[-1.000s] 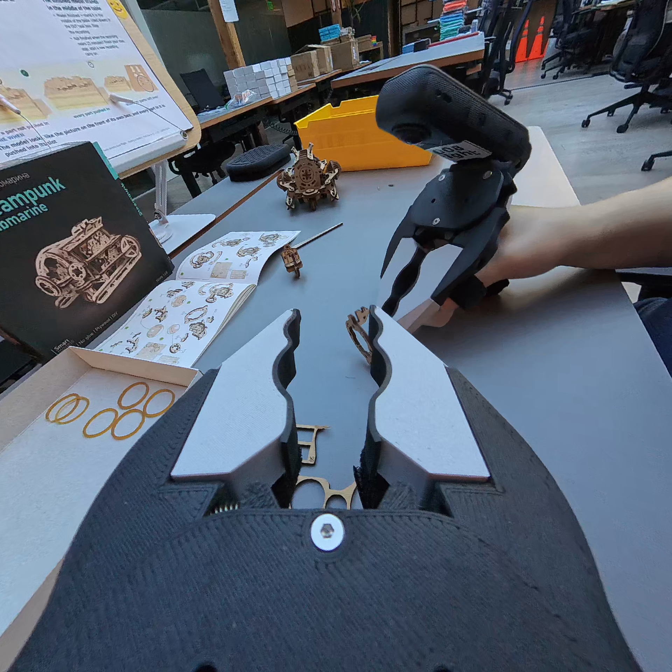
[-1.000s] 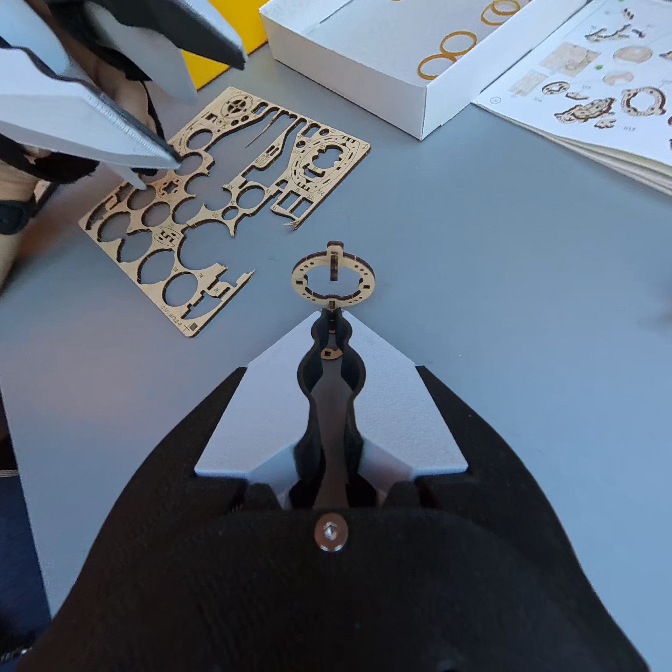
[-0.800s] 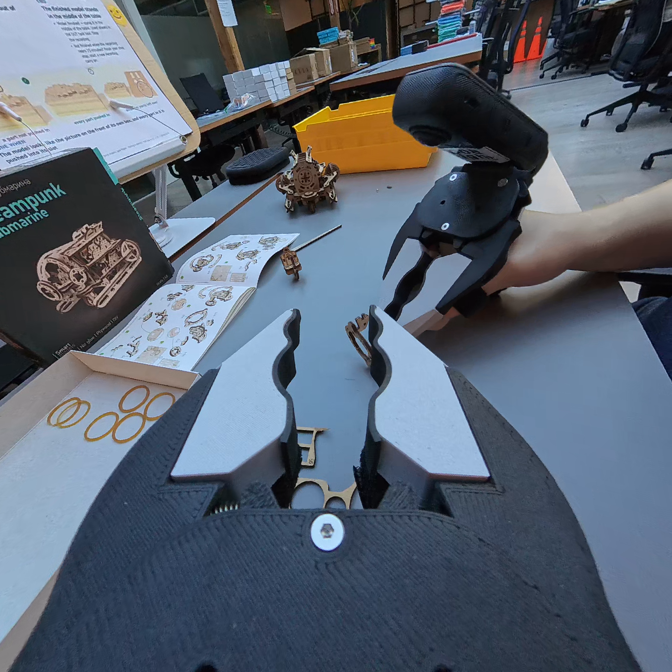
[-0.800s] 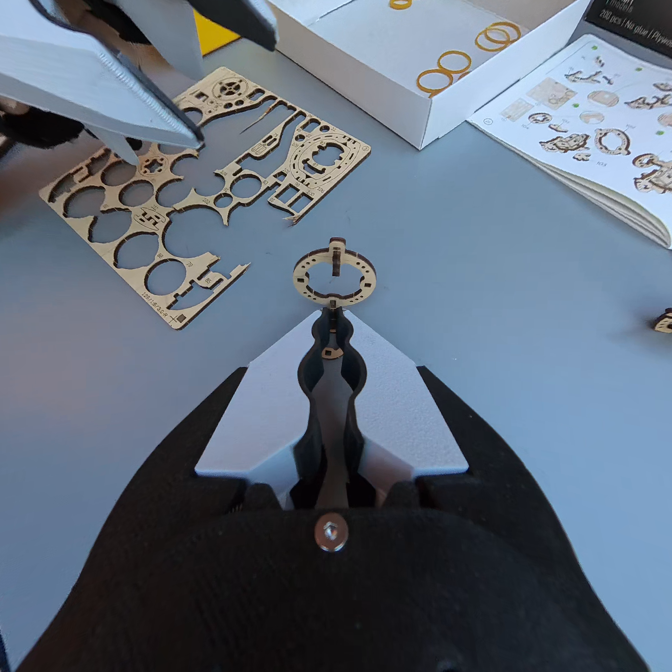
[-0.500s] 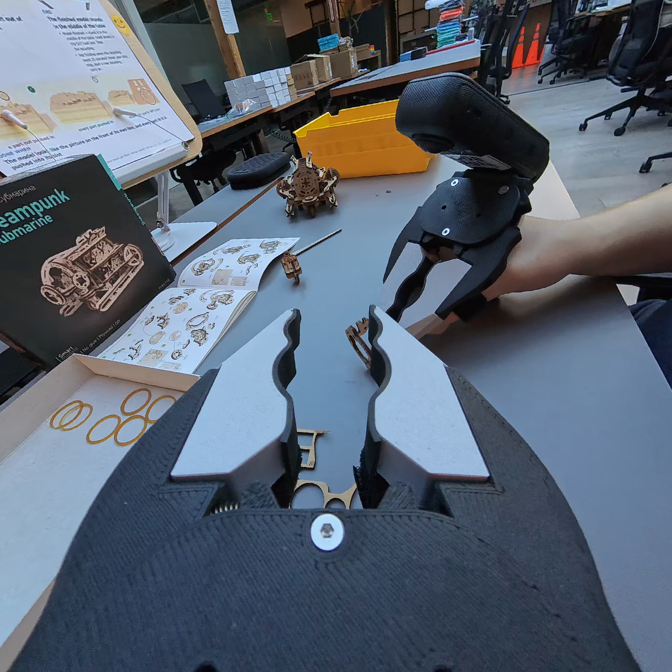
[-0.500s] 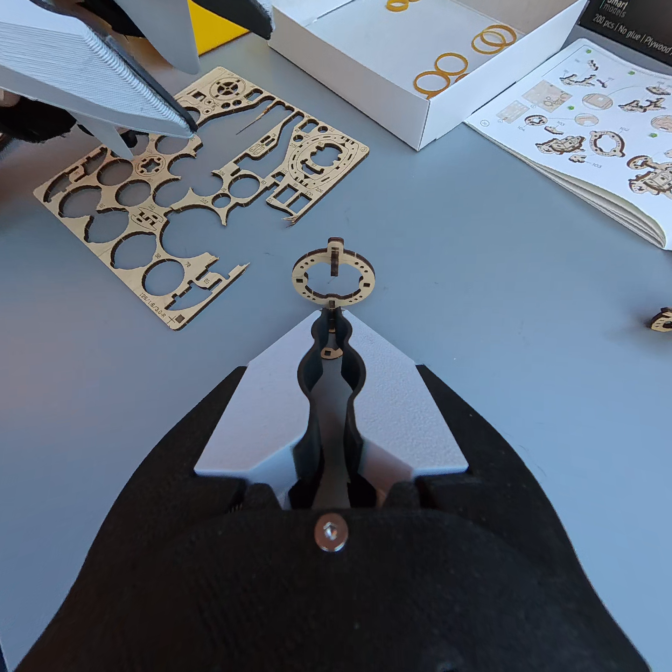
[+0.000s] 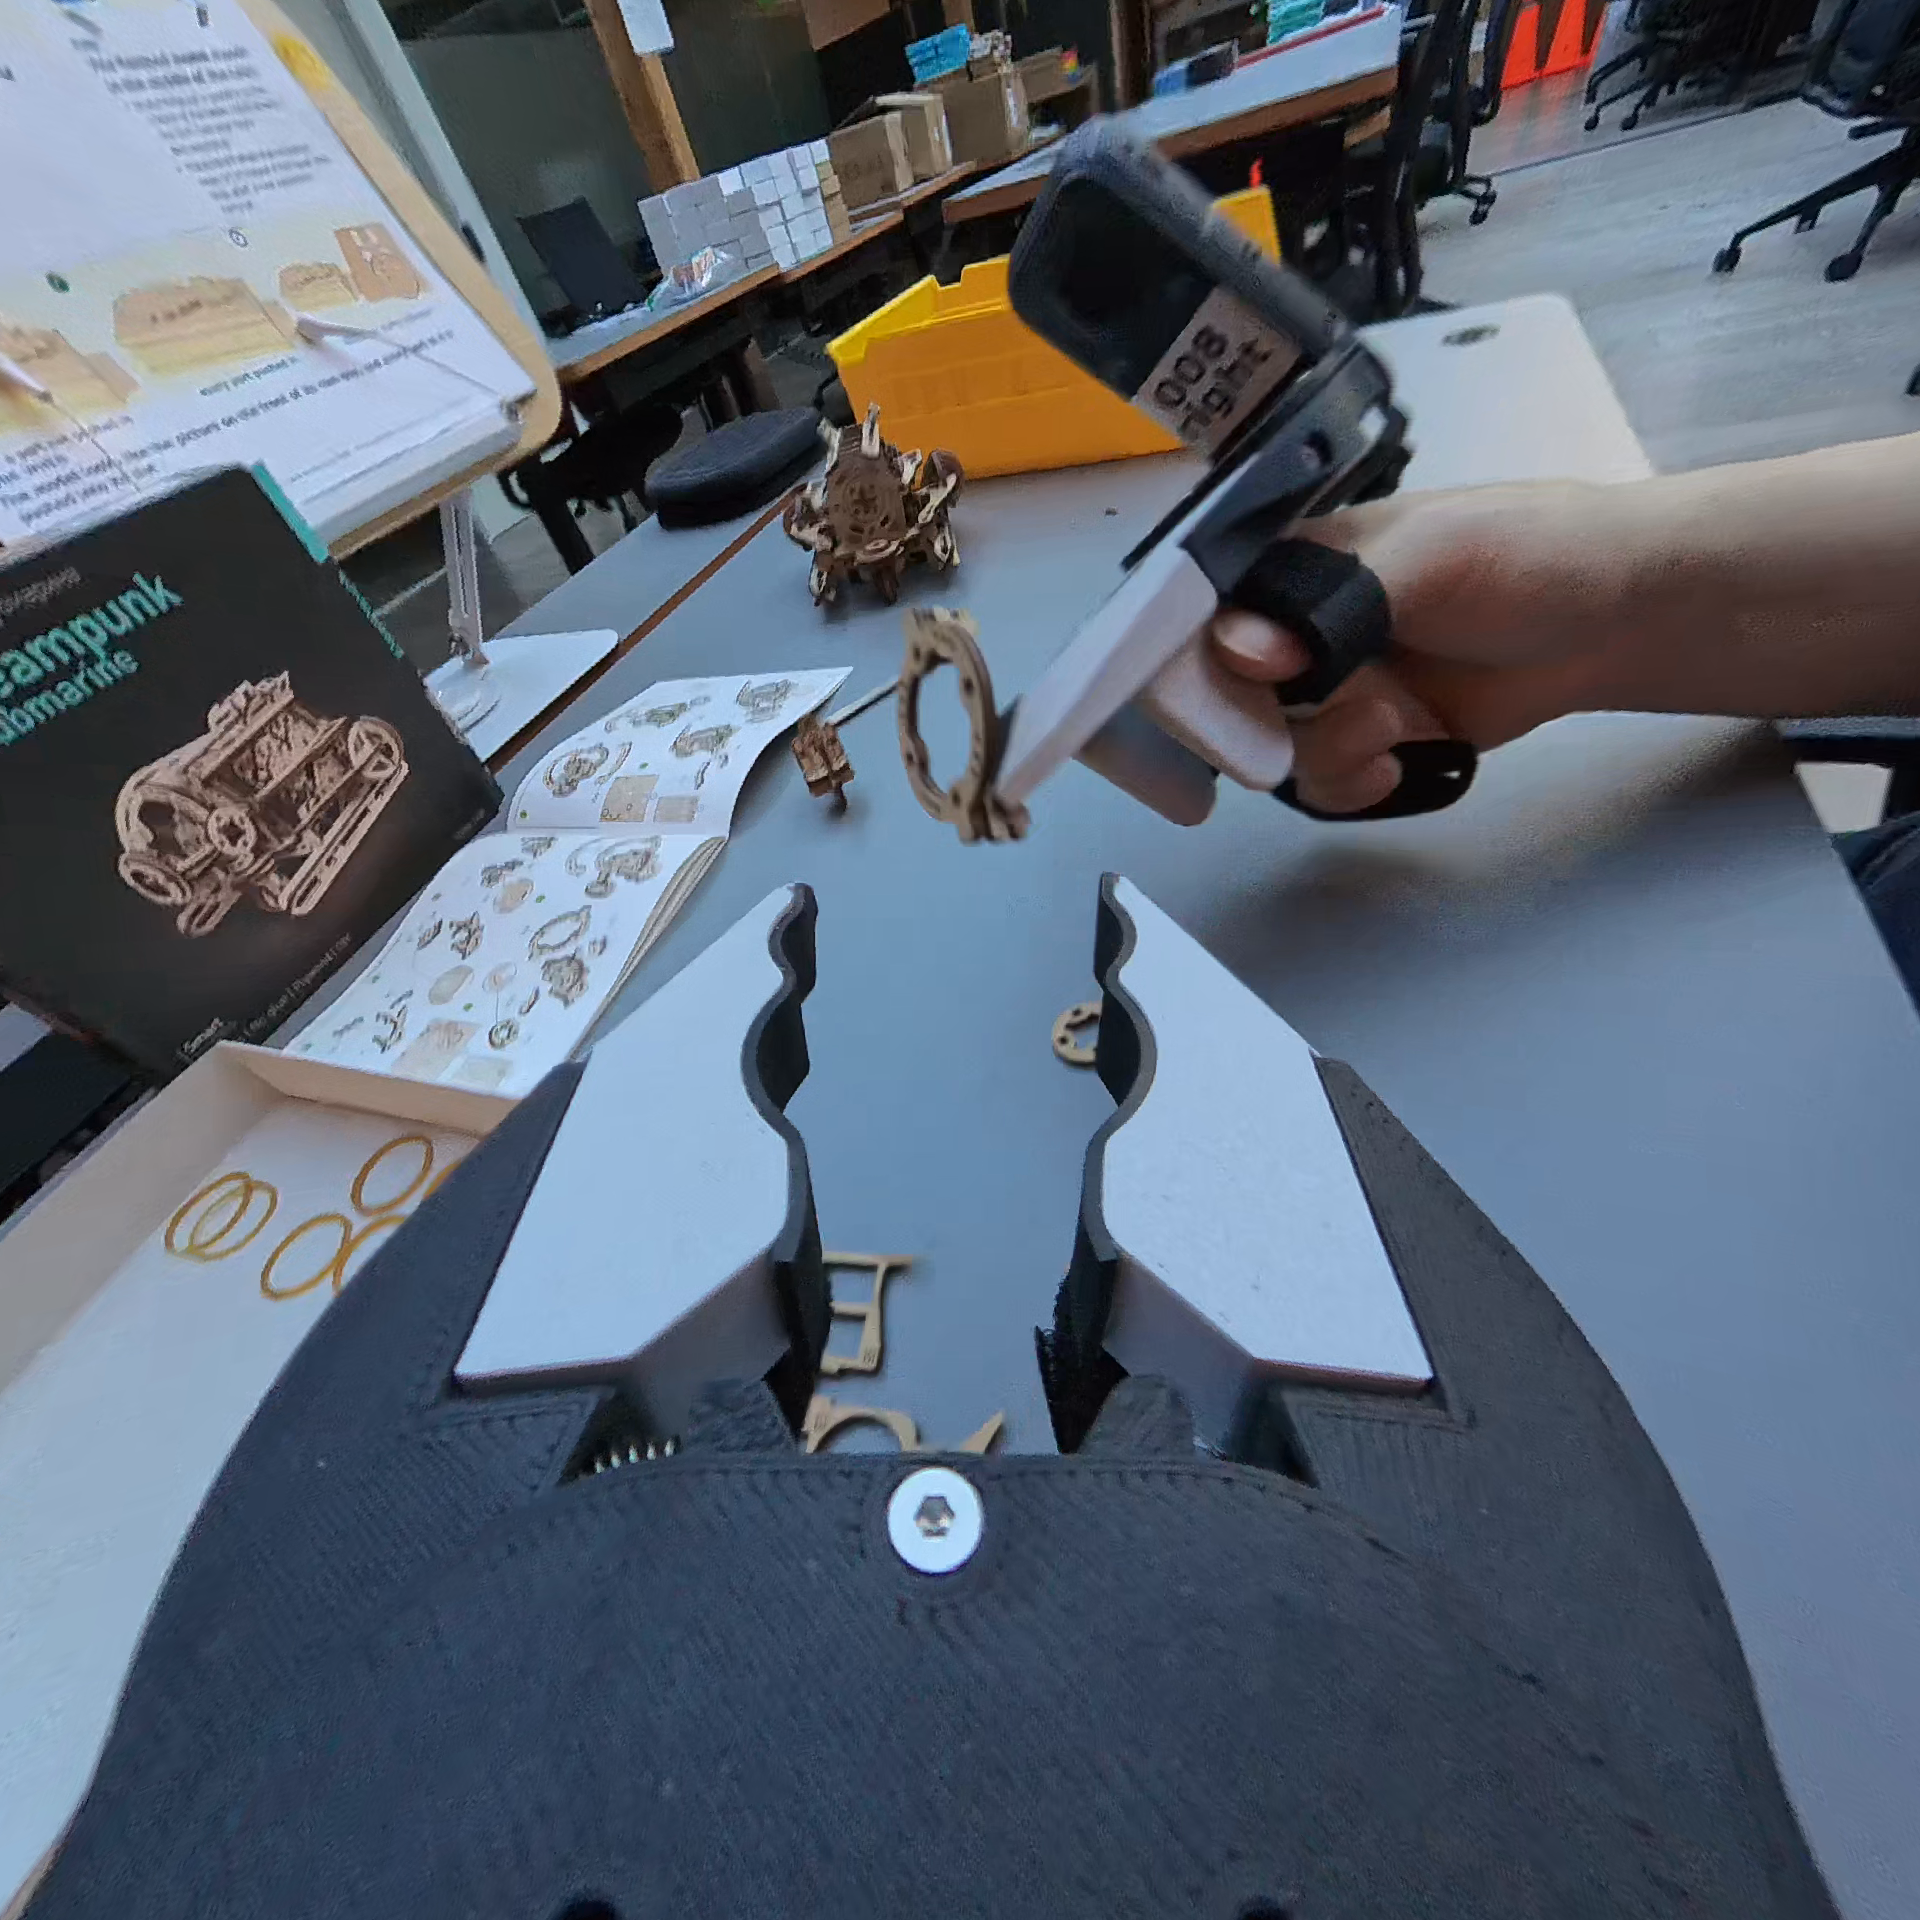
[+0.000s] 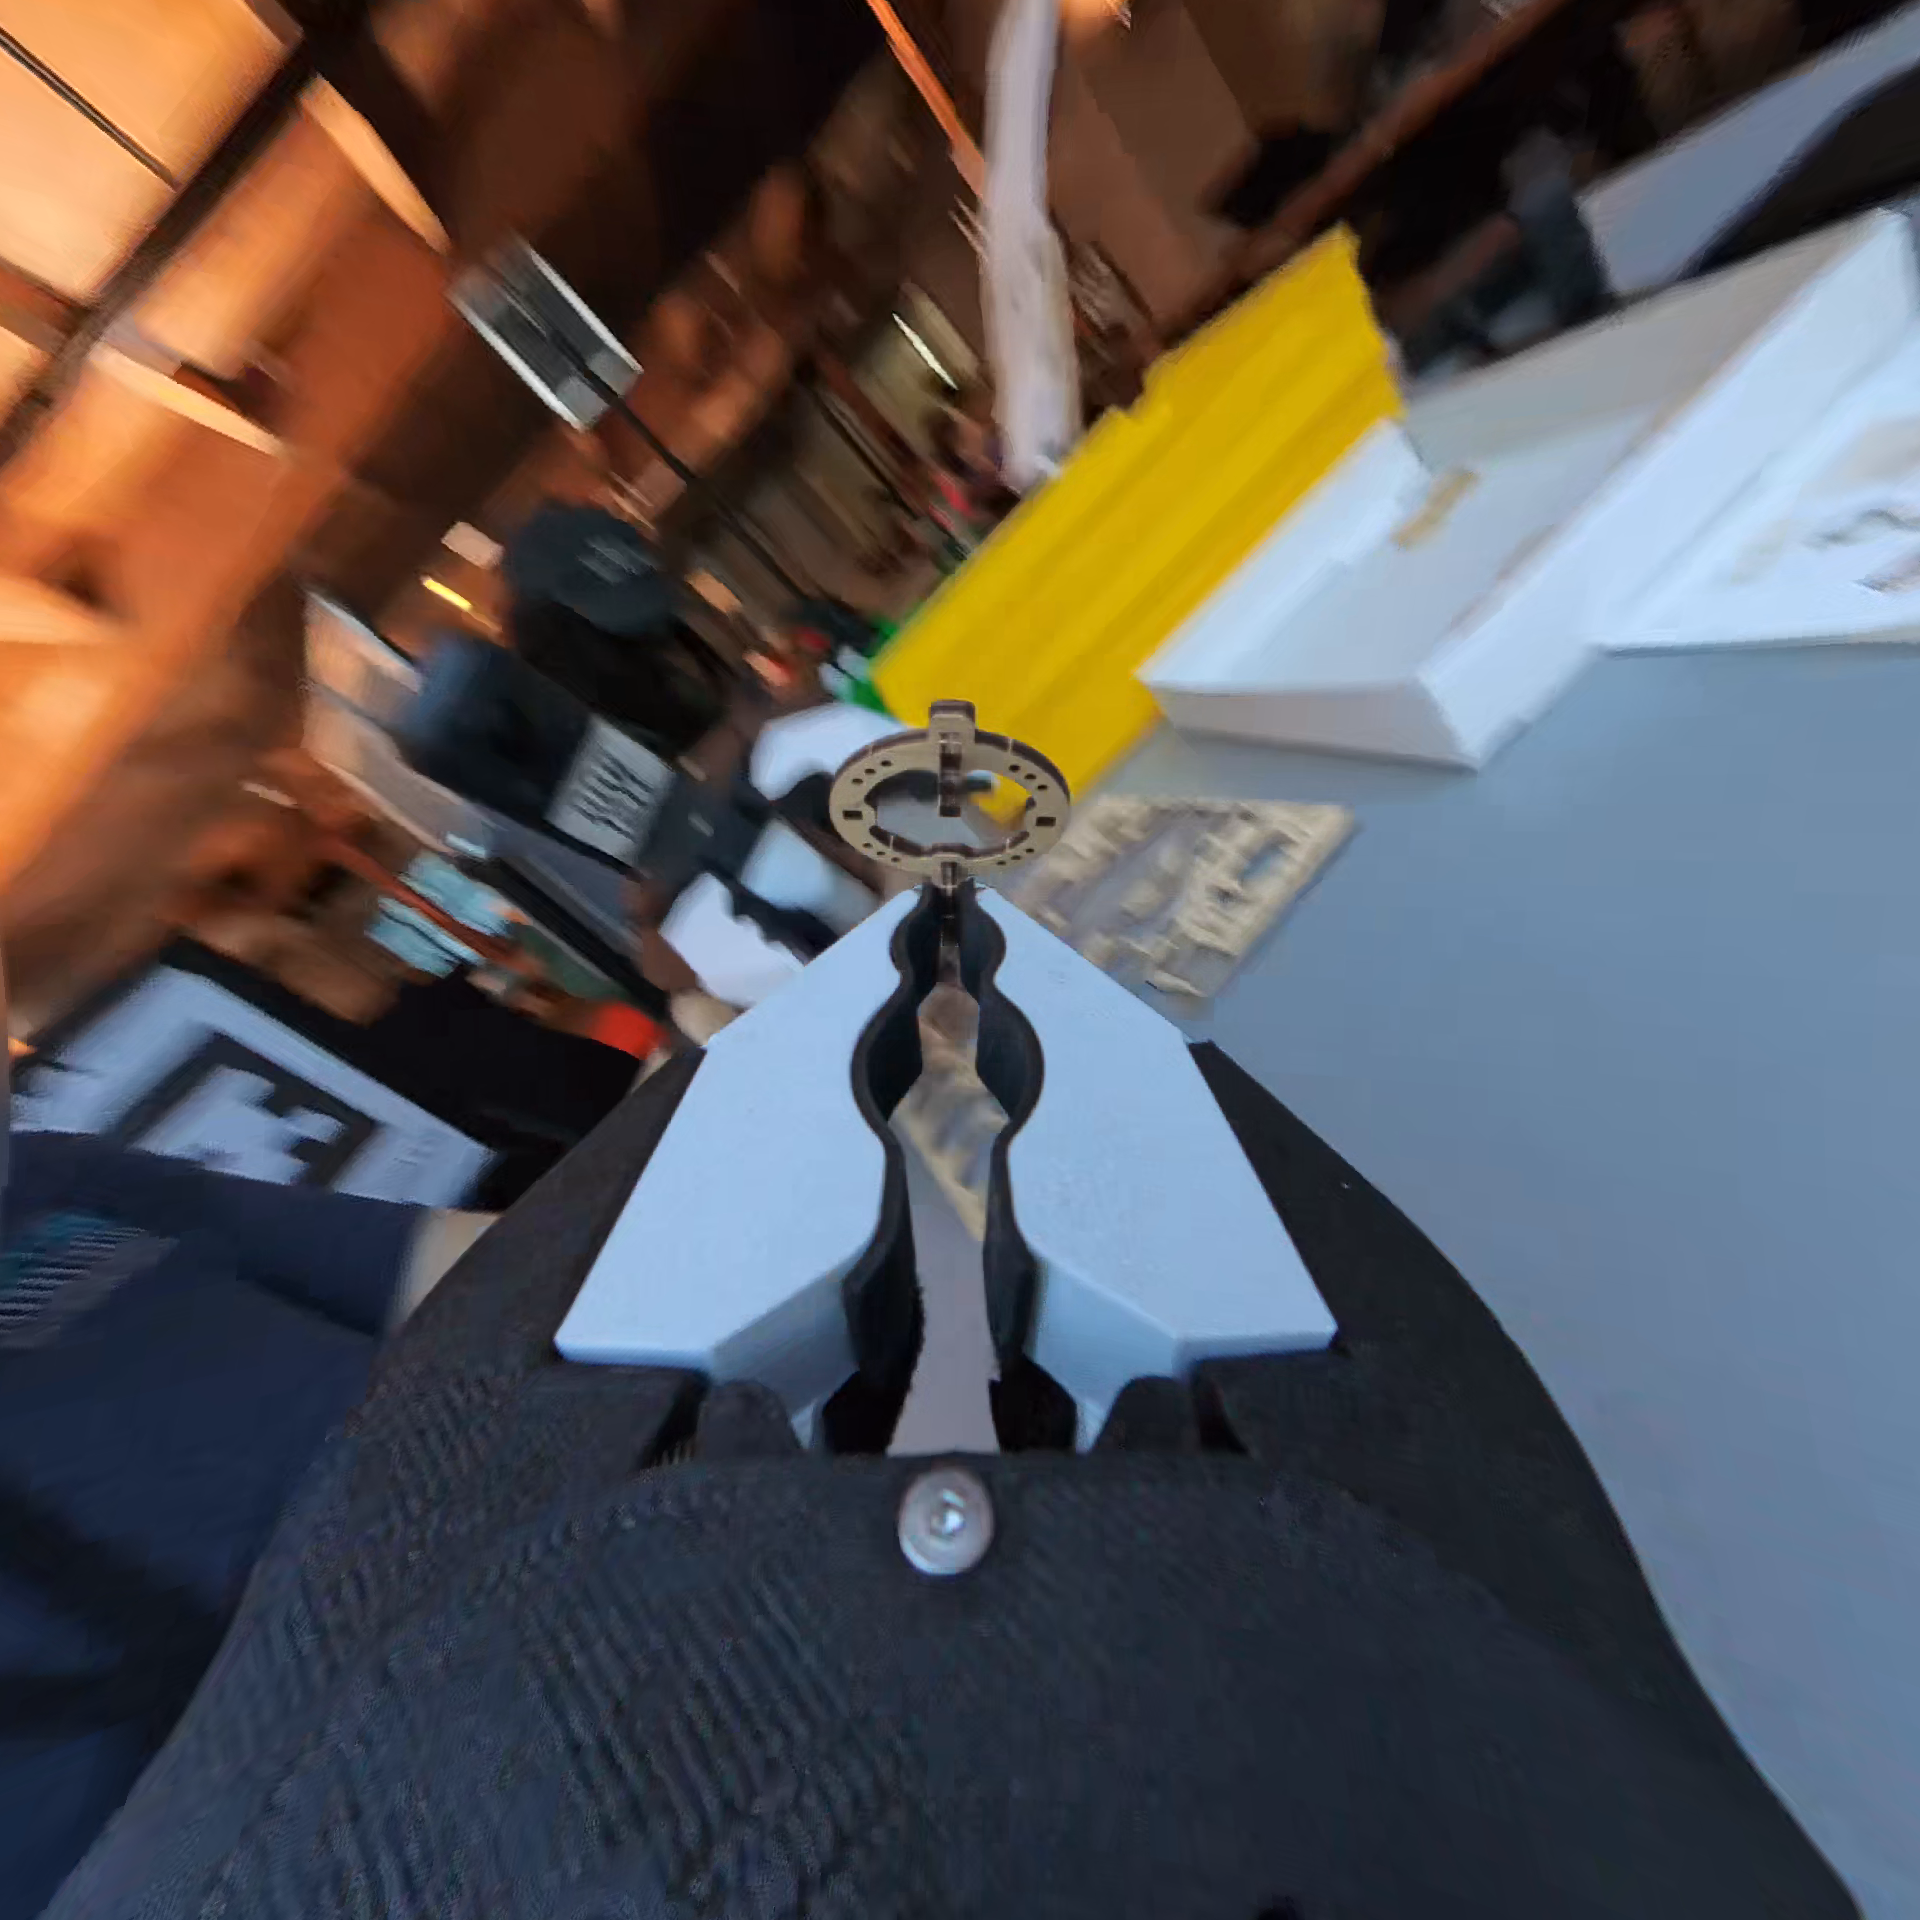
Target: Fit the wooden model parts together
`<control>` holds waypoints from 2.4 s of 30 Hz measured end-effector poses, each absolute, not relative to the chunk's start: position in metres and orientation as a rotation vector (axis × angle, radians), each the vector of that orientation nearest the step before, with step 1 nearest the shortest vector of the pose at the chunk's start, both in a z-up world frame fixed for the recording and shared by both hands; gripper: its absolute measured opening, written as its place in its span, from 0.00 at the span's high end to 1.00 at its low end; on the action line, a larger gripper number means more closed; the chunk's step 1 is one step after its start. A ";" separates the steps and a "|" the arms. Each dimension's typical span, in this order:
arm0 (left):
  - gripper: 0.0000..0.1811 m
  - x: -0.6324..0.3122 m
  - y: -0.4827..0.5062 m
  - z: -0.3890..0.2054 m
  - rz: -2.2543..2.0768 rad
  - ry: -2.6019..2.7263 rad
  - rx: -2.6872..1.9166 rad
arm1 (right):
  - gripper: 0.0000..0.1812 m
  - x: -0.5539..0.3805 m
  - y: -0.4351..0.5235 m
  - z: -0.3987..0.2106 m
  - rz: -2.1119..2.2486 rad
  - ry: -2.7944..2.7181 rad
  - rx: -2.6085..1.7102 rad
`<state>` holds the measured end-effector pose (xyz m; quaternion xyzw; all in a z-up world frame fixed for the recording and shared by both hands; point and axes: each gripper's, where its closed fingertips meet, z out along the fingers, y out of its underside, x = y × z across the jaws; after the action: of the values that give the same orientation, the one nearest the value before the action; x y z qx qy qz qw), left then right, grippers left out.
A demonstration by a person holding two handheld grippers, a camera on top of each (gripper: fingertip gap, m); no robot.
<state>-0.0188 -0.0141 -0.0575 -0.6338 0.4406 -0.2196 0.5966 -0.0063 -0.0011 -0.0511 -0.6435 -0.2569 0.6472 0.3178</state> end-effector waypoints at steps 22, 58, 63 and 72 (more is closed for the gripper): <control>0.89 0.061 -0.002 0.026 -0.034 1.145 -1.119 | 1.00 0.041 -0.002 0.030 2.361 -0.350 -1.361; 0.92 0.063 -0.003 0.114 -0.470 1.199 -1.005 | 0.81 0.074 0.007 0.130 0.838 -1.384 -0.818; 0.92 0.061 0.004 0.108 -0.476 1.223 -1.035 | 0.88 0.047 0.002 0.125 0.695 -1.599 -0.736; 0.92 0.053 0.008 0.102 -0.548 1.236 -1.053 | 1.00 0.043 0.018 0.114 0.653 -1.658 -0.788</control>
<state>0.0531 0.0084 0.1022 -0.4646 0.5449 -0.2417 0.6548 0.0426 0.0182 0.1137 -0.3347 -0.7040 0.2772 0.5618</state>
